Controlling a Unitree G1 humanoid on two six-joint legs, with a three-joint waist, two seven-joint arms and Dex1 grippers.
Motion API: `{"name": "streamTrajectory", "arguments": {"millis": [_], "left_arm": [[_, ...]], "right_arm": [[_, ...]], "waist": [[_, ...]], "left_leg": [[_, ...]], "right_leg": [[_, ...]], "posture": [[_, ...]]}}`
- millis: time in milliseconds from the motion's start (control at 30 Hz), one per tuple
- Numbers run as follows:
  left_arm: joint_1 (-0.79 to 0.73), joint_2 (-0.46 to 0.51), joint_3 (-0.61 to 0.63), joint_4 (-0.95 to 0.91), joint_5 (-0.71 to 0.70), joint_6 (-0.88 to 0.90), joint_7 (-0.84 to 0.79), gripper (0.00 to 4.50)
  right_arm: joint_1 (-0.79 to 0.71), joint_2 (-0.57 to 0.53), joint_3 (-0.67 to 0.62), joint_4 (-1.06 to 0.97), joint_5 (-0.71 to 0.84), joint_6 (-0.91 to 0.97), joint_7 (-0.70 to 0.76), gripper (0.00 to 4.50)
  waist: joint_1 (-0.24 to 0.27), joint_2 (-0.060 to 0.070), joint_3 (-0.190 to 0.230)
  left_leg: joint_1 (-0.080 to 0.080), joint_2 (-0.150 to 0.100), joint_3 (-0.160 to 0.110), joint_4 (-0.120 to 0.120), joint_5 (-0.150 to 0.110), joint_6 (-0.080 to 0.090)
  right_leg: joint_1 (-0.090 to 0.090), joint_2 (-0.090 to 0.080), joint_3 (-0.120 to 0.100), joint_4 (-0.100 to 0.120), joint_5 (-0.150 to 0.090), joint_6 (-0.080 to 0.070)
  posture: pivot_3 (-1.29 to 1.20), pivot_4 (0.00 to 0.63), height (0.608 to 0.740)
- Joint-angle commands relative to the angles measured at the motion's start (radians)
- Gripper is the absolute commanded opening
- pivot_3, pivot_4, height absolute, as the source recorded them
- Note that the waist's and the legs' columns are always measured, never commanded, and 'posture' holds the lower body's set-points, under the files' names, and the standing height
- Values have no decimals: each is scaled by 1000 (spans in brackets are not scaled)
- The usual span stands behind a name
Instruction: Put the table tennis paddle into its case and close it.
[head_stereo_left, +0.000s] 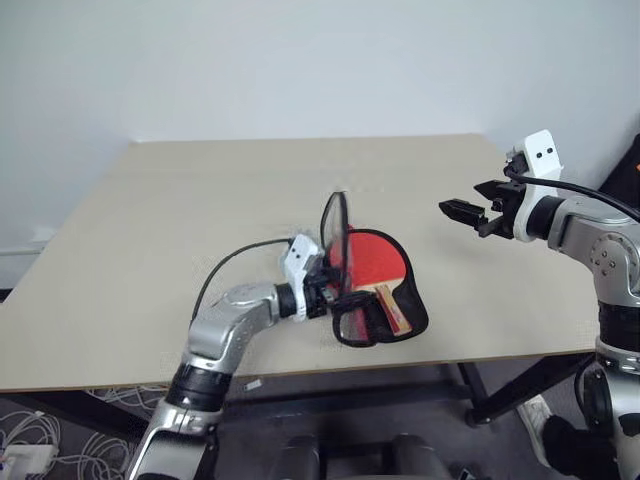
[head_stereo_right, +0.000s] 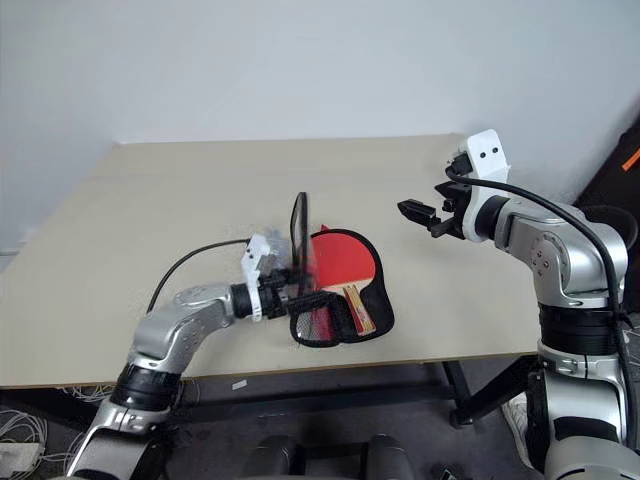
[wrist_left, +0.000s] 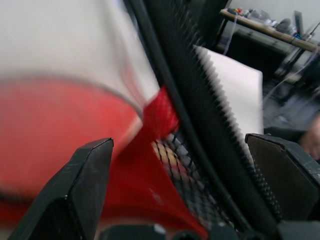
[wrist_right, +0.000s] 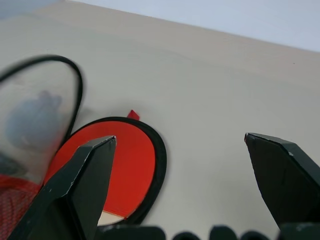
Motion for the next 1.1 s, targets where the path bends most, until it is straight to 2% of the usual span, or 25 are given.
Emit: {"name": "streamTrajectory", "arguments": {"millis": [33, 167, 333, 733, 833, 967, 1100], "left_arm": [[-29, -62, 48, -116, -139, 79, 34, 4500], [-67, -201, 33, -100, -159, 66, 119, 4500], [-120, -305, 65, -49, -202, 92, 190, 4500], [-128, -275, 115, -14, -258, 176, 257, 4500], [-149, -332, 159, 52, -287, 217, 340, 4500], [-154, -423, 232, 138, -360, 369, 490, 4500], [-121, -460, 275, 139, -410, 485, 585, 4500]], "right_arm": [[-14, 15, -30, -37, 22, -6, -11, 4456], [-4, 38, -31, -48, 35, -1, -21, 4456], [-10, 30, -38, -38, 37, -8, -20, 4456], [-65, -26, -63, 44, 12, -66, -18, 4456], [-58, -18, -65, 37, 16, -64, -28, 4456], [-46, -1, -61, 10, 25, -52, -39, 4456], [-35, 8, -67, -10, 36, -43, -46, 4456]], "waist": [[3, 0, 0], [4, 0, 0], [-2, 0, 0], [-2, 0, 0], [-1, 0, 0], [-2, 0, 0], [-4, 0, 0]], "left_leg": [[0, 0, 0, 1, 0, 0], [0, -1, 0, 1, 0, 0], [1, -1, 0, 1, 0, 0], [1, -1, 0, 0, 0, 0], [1, -1, 0, 1, 0, 0], [1, -1, 0, 1, 0, 0], [1, -1, 0, 0, 0, 0]], "right_leg": [[0, 0, 0, 0, 0, 0], [2, -1, 0, 0, 0, 0], [2, 0, 0, 0, 0, 0], [1, 0, 1, 0, 0, 0], [2, 0, 0, -1, 0, 0], [2, 0, 0, -1, 0, 0], [2, 0, 0, -1, 0, 0]], "posture": [[0, 0, 740], [0, 0, 740], [0, 0, 740], [0, 0, 740], [0, 0, 740], [0, 0, 740], [0, 0, 740]]}}
